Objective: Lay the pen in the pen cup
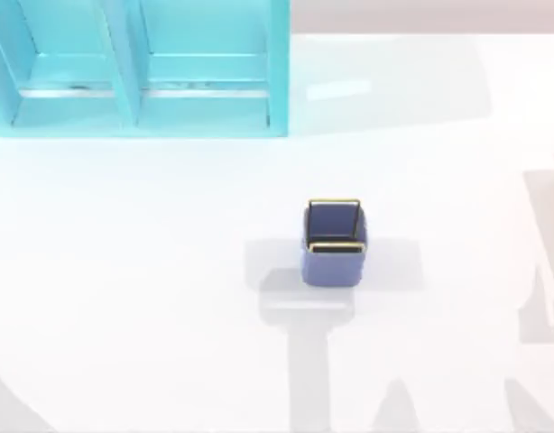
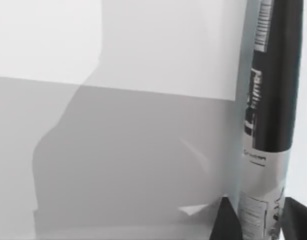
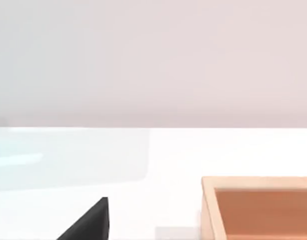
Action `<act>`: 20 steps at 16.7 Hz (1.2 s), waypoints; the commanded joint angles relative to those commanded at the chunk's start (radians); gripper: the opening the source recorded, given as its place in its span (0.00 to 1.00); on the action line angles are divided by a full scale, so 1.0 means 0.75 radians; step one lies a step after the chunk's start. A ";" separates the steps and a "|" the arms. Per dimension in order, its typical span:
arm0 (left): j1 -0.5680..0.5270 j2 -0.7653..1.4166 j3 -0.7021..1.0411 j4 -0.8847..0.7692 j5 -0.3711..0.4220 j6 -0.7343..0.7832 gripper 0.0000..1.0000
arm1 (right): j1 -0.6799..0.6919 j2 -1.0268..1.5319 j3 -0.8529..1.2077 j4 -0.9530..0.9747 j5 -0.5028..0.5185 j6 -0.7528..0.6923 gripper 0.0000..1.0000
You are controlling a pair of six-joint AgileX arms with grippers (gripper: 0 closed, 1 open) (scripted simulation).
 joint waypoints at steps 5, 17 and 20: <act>0.126 -0.175 0.003 -0.220 0.026 0.114 0.00 | 0.000 0.000 0.000 0.000 0.000 0.000 1.00; 0.451 -0.714 -0.020 -0.935 0.112 0.487 0.00 | 0.000 0.000 0.000 0.000 0.000 0.000 1.00; 0.445 -0.709 -0.019 -0.932 0.108 0.487 0.00 | 0.000 0.000 0.000 0.000 0.000 0.000 1.00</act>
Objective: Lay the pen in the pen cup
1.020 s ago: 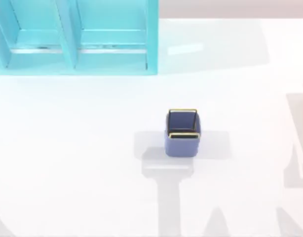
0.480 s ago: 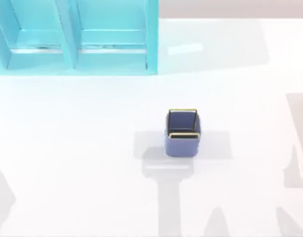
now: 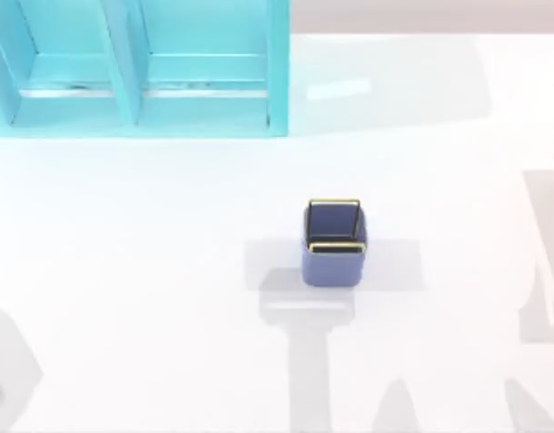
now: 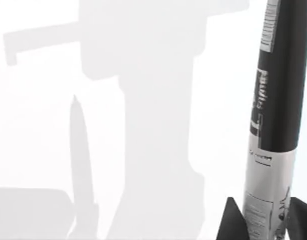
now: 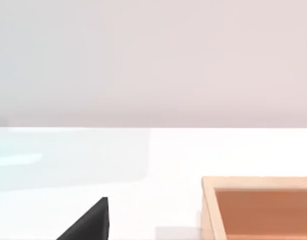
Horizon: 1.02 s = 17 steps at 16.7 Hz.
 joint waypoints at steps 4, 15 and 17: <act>-0.099 0.025 -0.004 0.066 -0.100 0.003 0.00 | 0.000 0.000 0.000 0.000 0.000 0.000 1.00; -1.112 0.341 -0.021 0.648 -1.038 0.034 0.00 | 0.000 0.000 0.000 0.000 0.000 0.000 1.00; -1.356 0.428 -0.013 0.782 -1.265 0.032 0.00 | 0.000 0.000 0.000 0.000 0.000 0.000 1.00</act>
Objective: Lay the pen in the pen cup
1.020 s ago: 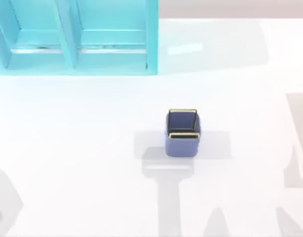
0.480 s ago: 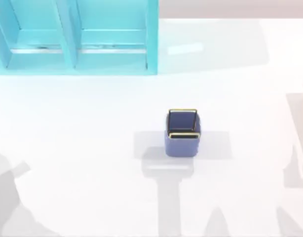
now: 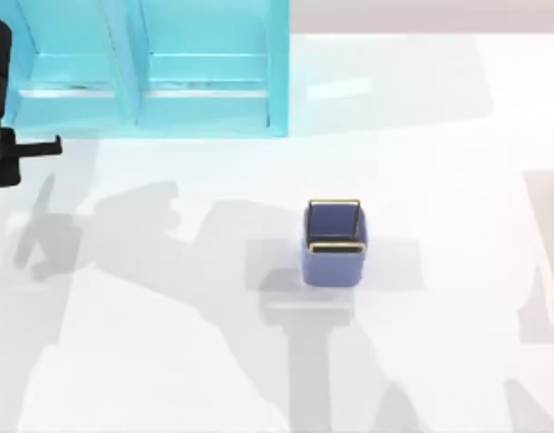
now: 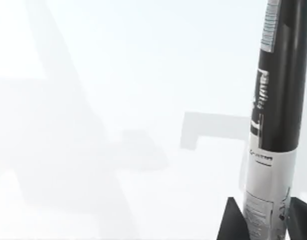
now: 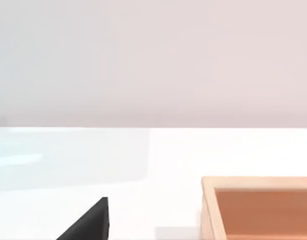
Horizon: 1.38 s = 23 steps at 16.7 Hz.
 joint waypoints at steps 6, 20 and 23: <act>-0.704 0.248 0.115 0.432 -0.725 -0.024 0.00 | 0.000 0.000 0.000 0.000 0.000 0.000 1.00; -1.488 0.509 0.558 1.095 -1.792 -0.071 0.00 | 0.000 0.000 0.000 0.000 0.000 0.000 1.00; -1.488 0.509 0.558 1.095 -1.792 -0.071 0.00 | 0.000 0.000 0.000 0.000 0.000 0.000 1.00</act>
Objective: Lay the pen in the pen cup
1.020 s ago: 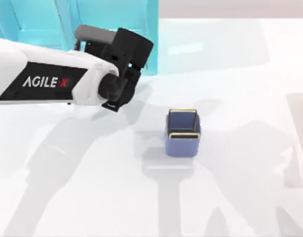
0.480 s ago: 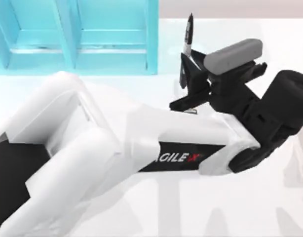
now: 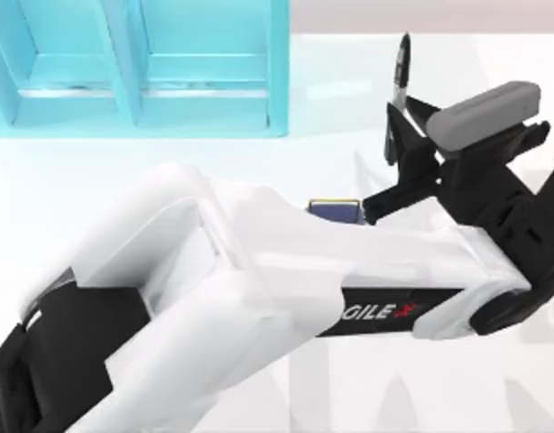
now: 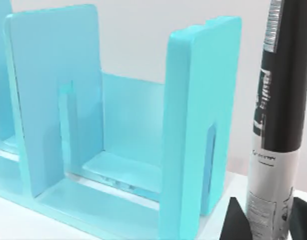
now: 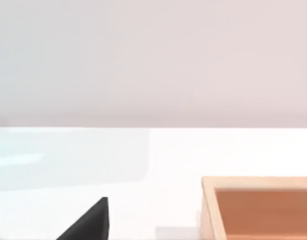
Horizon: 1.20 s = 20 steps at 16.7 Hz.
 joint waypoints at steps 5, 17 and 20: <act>0.015 0.097 0.097 0.035 0.151 0.001 0.00 | 0.000 0.000 0.000 0.000 0.000 0.000 1.00; 0.012 0.000 -0.007 -0.013 0.012 -0.020 0.08 | 0.000 0.000 0.000 0.000 0.000 0.000 1.00; 0.012 0.000 -0.007 -0.013 0.012 -0.020 0.30 | 0.000 0.000 0.000 0.000 0.000 0.000 1.00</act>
